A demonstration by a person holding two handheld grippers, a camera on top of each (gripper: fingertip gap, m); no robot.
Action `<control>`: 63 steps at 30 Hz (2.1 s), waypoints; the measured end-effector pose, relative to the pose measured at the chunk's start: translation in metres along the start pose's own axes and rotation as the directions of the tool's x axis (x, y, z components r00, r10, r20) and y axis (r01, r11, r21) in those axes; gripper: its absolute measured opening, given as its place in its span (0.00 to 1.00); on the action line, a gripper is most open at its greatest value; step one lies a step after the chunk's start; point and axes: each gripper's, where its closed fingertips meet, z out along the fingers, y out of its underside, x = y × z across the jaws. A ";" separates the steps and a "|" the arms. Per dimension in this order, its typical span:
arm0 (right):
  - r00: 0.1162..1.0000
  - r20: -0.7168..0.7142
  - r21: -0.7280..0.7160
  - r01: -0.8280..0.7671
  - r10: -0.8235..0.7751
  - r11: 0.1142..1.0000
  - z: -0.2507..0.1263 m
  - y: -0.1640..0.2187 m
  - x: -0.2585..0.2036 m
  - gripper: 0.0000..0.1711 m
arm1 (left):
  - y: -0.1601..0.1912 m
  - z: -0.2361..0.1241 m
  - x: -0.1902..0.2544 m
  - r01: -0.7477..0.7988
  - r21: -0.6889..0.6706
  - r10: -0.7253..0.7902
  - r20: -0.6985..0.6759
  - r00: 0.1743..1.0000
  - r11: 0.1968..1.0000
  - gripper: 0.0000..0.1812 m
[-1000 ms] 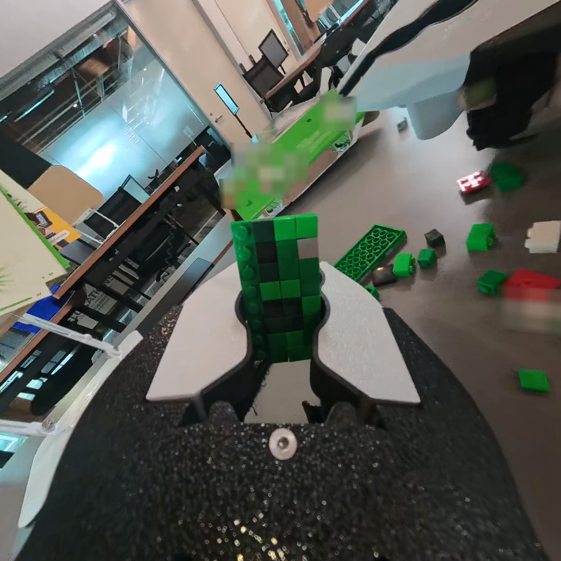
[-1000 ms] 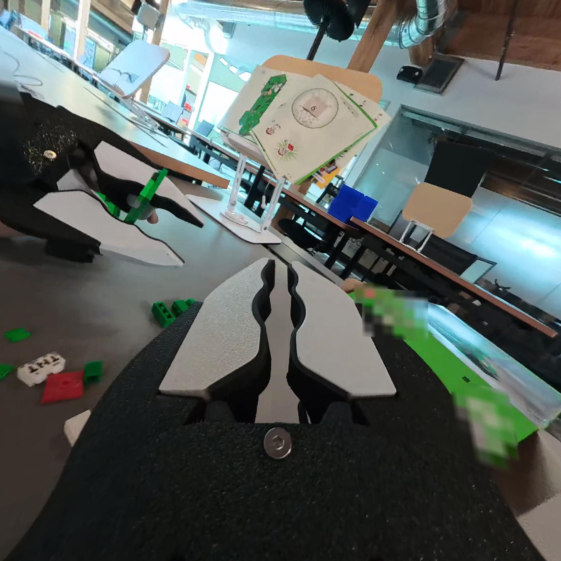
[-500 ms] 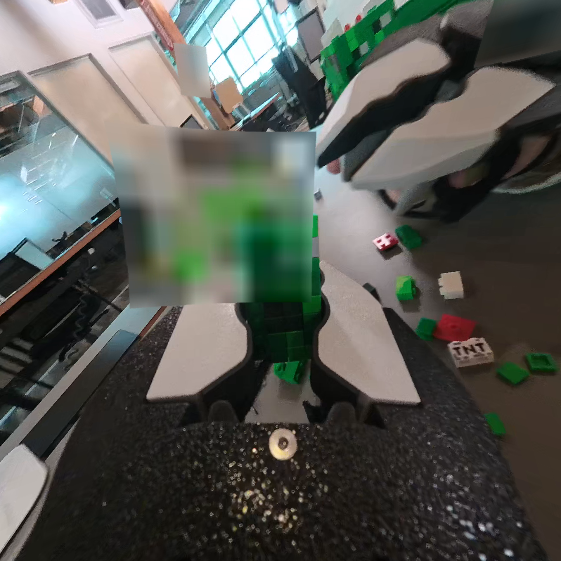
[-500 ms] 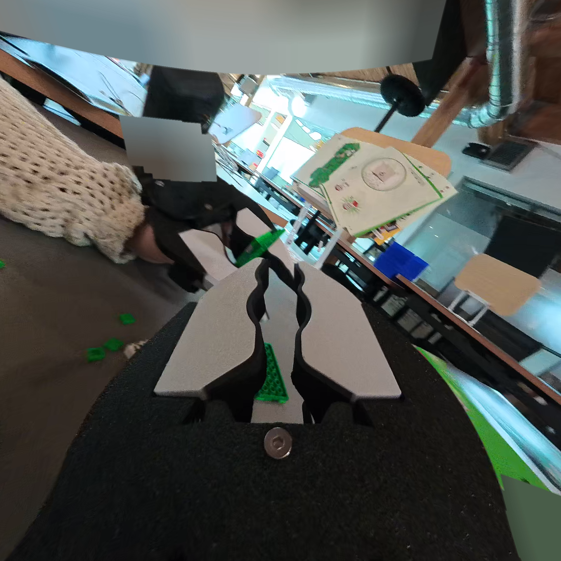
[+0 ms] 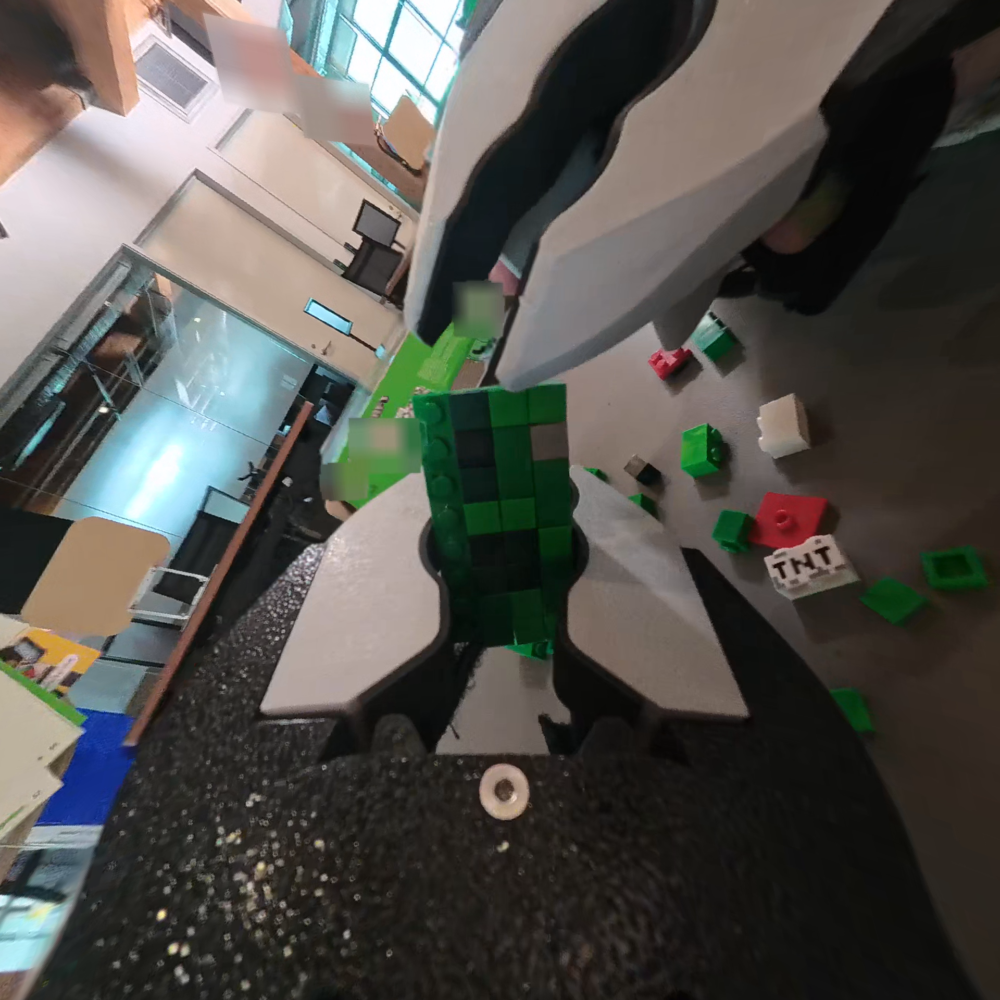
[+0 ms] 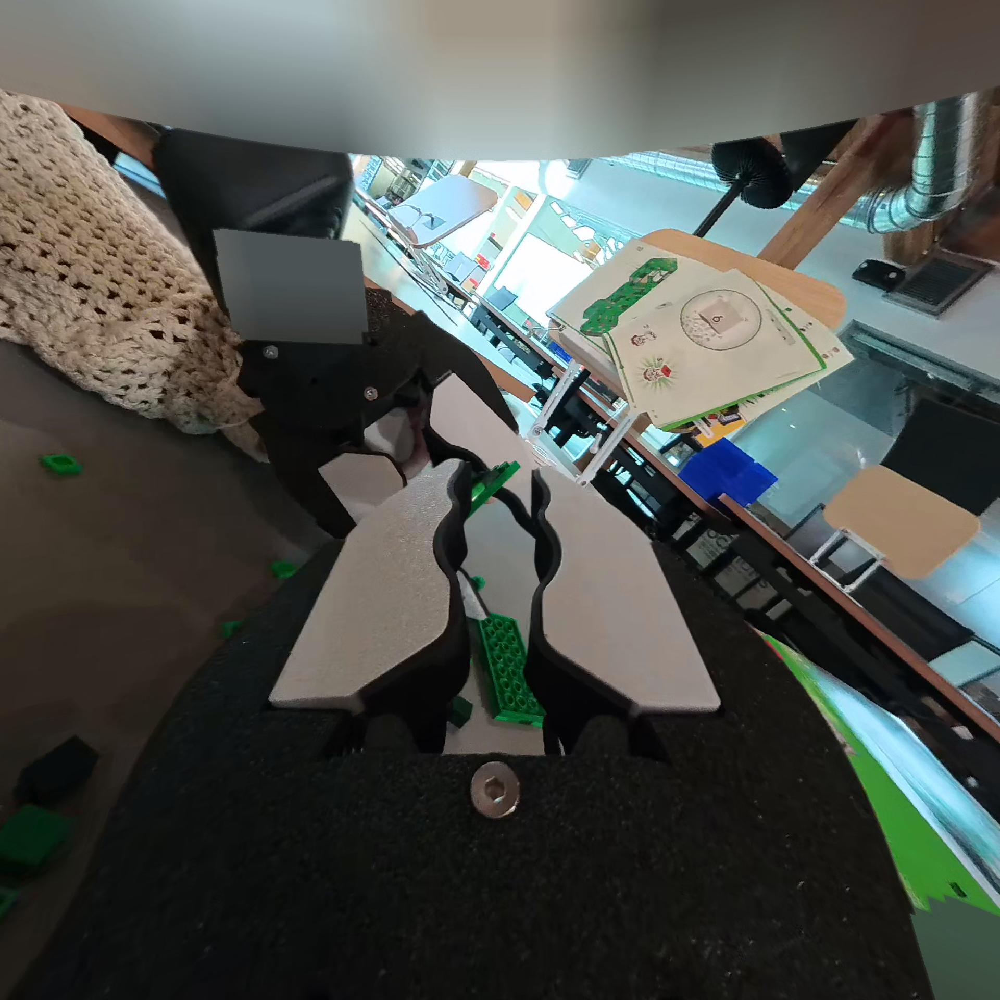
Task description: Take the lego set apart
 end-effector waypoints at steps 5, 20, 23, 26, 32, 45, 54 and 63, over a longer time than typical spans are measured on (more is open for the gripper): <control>0.996 0.023 -0.014 0.089 -0.089 0.996 0.001 0.001 -0.009 0.09 | -0.004 -0.001 0.010 0.094 0.031 -0.090 -0.105 0.990 0.995 0.22; 0.976 -0.010 -0.074 0.218 -0.219 0.973 0.002 0.007 -0.009 0.07 | 0.000 0.000 0.003 0.038 0.023 -0.037 -0.043 0.998 0.999 0.23; 0.977 -0.006 -0.077 0.210 -0.211 0.975 0.002 0.007 -0.009 0.07 | 0.000 0.000 0.002 0.031 0.019 -0.031 -0.031 0.999 0.999 0.22; 0.979 -0.008 -0.082 0.204 -0.205 0.976 0.002 0.008 -0.009 0.07 | 0.001 0.000 0.000 0.019 0.015 -0.018 -0.016 1.000 1.000 0.23; 0.989 0.000 -0.087 0.147 -0.148 0.985 0.002 0.011 -0.007 0.07 | 0.002 -0.001 -0.005 -0.047 -0.001 0.047 0.039 0.998 0.999 0.22; 0.998 0.022 -0.097 0.061 -0.059 0.993 0.003 0.016 -0.007 0.07 | 0.007 0.000 -0.008 -0.109 -0.037 0.111 0.071 0.991 0.993 0.22; 0.994 0.087 -0.137 -0.055 0.068 0.989 0.004 0.023 -0.010 0.08 | -0.003 -0.002 -0.009 -0.200 -0.011 0.200 0.120 0.972 0.980 0.23; 0.997 0.077 -0.143 0.029 -0.018 0.989 0.005 0.025 -0.009 0.03 | -0.004 -0.027 0.002 -0.063 0.155 0.092 -0.187 0.978 0.986 0.35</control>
